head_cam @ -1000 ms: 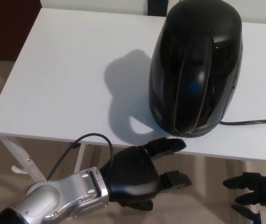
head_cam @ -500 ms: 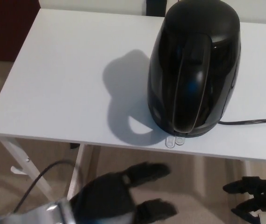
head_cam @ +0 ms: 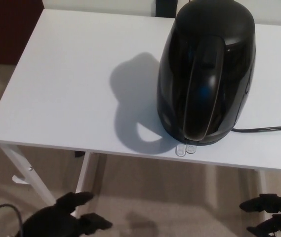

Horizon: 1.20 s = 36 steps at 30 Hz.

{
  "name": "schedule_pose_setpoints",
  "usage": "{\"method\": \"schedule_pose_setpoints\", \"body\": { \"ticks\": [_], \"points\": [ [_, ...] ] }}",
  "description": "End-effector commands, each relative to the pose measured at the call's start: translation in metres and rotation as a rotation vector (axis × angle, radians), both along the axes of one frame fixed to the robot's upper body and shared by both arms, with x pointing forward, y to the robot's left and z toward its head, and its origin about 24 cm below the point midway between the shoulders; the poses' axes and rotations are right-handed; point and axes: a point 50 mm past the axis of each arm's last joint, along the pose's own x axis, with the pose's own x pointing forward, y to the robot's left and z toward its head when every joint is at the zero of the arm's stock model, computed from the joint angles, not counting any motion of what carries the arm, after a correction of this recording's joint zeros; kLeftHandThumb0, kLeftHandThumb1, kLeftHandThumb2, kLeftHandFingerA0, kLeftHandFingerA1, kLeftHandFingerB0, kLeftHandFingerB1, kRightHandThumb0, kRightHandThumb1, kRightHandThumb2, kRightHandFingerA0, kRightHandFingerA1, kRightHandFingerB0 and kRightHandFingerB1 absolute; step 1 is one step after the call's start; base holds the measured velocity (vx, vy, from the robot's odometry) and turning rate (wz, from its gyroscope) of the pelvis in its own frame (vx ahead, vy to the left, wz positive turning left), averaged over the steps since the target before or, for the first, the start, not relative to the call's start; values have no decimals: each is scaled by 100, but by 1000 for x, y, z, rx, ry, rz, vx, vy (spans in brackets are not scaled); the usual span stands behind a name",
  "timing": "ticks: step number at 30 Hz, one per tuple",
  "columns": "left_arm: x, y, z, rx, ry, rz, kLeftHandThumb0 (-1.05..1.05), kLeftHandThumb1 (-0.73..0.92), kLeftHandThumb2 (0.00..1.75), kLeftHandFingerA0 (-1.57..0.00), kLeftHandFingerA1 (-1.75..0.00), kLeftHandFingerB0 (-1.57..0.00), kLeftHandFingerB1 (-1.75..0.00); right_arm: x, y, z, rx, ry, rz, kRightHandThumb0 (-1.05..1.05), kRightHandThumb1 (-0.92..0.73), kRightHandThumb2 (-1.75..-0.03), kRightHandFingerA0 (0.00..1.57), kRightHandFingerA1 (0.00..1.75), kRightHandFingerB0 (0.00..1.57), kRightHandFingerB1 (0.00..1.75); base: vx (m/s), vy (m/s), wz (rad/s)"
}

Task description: The robot walk towards a table in front and click the button on the base of the boilling pot using its left middle finger

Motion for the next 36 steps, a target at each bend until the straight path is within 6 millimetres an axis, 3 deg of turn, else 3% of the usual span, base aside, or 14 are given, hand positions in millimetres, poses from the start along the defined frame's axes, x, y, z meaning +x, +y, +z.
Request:
{"method": "schedule_pose_setpoints", "body": {
  "ticks": [1, 3, 4, 9, 36],
  "points": [
    [-1, 80, -24, -376, 267, 790, -70, 60, 63, -37, -36, -28, -32, -13, -9, -9, -11, 36, -107, -46, -55, -58, 84, 45, 68, 41, 0, 0, 0],
    [0, 90, -24, -373, 282, 846, -65, 63, 60, -38, -35, -27, -31, -13, -10, -8, -17, 31, -111, -46, -55, -58, 84, 45, 67, 40, 0, 0, 0],
    [1, 94, -24, -376, 288, 868, -69, 55, 83, -30, -45, -21, -41, -13, -12, -7, -19, 28, -112, -47, -55, -58, 85, 45, 66, 40, 0, 0, 0],
    [4, 105, -21, -357, 287, 906, -67, 53, 81, -30, -45, -21, -40, -10, -13, -5, -7, 20, -121, -46, -55, -57, 84, 44, 66, 40, 0, 0, 0],
    [5, 103, -21, -310, 281, 826, -69, 51, 81, -33, -46, -19, -40, -6, -14, -3, -22, 39, -126, -47, -55, -58, 85, 45, 69, 41, 0, 0, 0]
  ]
}}
